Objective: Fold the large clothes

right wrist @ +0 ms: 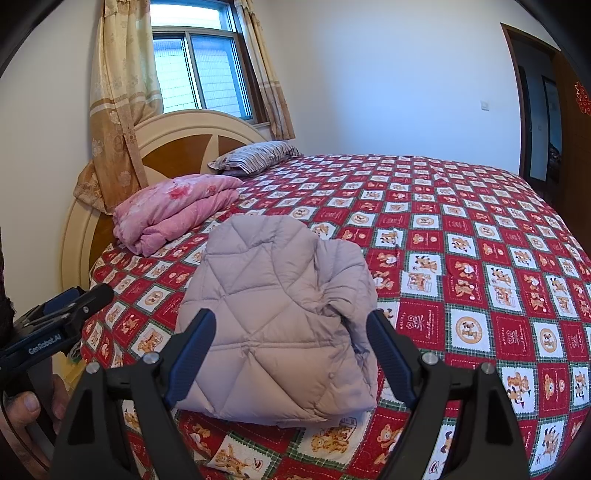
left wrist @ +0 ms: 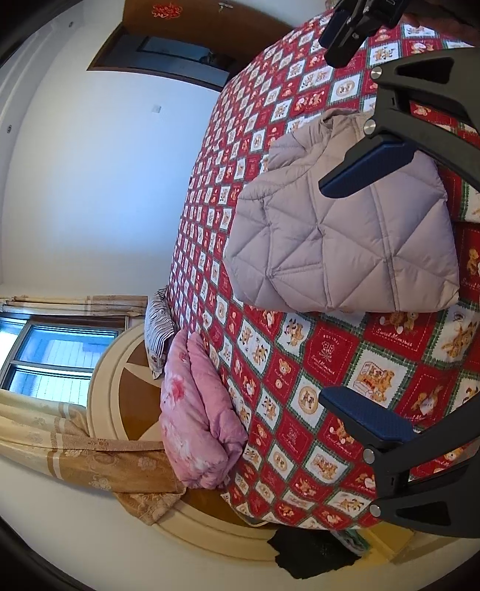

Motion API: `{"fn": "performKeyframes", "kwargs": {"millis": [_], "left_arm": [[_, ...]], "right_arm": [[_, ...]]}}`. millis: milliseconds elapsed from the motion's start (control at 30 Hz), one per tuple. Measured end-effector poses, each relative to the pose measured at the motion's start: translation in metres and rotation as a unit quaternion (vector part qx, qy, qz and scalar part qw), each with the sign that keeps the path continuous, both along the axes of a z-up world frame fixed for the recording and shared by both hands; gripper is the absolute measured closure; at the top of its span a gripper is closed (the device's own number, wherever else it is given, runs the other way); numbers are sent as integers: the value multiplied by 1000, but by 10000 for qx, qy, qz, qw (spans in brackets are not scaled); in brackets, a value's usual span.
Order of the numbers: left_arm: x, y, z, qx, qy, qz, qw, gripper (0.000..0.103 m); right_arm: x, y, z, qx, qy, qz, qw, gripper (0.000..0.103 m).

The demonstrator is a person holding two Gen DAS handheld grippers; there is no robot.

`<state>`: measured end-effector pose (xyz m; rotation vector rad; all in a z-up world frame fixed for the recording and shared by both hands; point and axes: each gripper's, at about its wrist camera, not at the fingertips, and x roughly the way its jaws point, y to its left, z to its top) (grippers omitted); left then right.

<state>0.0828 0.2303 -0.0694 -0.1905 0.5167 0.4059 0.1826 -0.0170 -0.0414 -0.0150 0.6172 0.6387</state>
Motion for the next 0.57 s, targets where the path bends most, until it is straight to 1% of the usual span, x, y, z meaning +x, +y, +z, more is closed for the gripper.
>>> {"fn": "performKeyframes", "kwargs": {"millis": [200,433,567], "left_arm": [[2,2,-3,-139,33,-32,9999,1],[-2,-3,-3,-14,-110,-112,9999,1],[-1,-8,-1,128,-151,-130,9997,1]], "right_arm": [[0,0,0,-2,2,-3,10000,17],[-1,1,-1,-5,13,-7,10000,17],[-3,3,-3,-6,13,-5,10000,17]]}}
